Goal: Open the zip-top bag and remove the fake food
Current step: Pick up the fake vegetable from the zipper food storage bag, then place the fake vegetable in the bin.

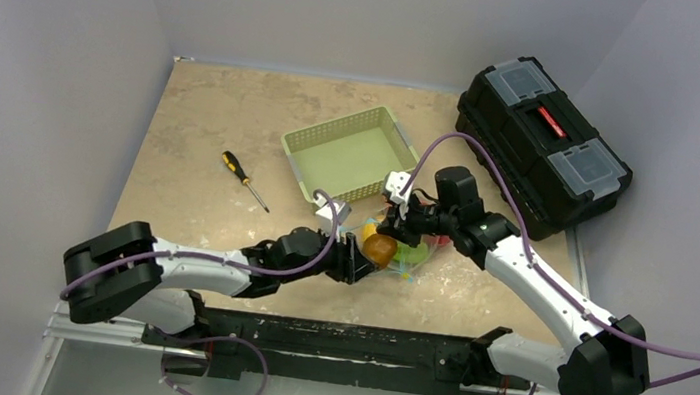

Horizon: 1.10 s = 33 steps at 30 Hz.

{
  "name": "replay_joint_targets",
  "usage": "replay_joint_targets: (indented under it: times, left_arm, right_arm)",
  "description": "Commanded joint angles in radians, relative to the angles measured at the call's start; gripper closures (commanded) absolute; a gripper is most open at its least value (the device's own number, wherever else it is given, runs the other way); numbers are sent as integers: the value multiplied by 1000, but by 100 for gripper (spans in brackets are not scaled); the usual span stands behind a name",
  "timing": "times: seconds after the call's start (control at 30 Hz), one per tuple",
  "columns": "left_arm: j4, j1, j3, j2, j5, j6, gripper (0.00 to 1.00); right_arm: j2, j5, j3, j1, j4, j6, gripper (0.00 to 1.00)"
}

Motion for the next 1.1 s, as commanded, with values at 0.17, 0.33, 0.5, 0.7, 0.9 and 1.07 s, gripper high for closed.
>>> replay_joint_targets:
  times: [0.17, 0.33, 0.5, 0.7, 0.9, 1.07]
  left_arm:
    - [-427, -5, 98, -139, 13, 134, 100]
    - [-592, -6, 125, -238, 26, 193, 100]
    - [-757, -3, 145, -360, 37, 254, 100]
    - [-897, 16, 161, -490, 26, 292, 100]
    - [-1024, 64, 194, -604, 6, 322, 100]
    - [-1096, 130, 232, -680, -15, 357, 100]
  right_arm:
    - [-15, -11, -1, -11, 35, -18, 100]
    - [-16, -13, 2, -19, 31, -20, 100]
    - [-19, -16, 1, -27, 29, -20, 100]
    - [-18, -16, -1, -32, 30, -22, 100]
    - [-17, -16, -2, -41, 27, -23, 100]
    - [-21, -18, -2, -44, 26, -25, 100]
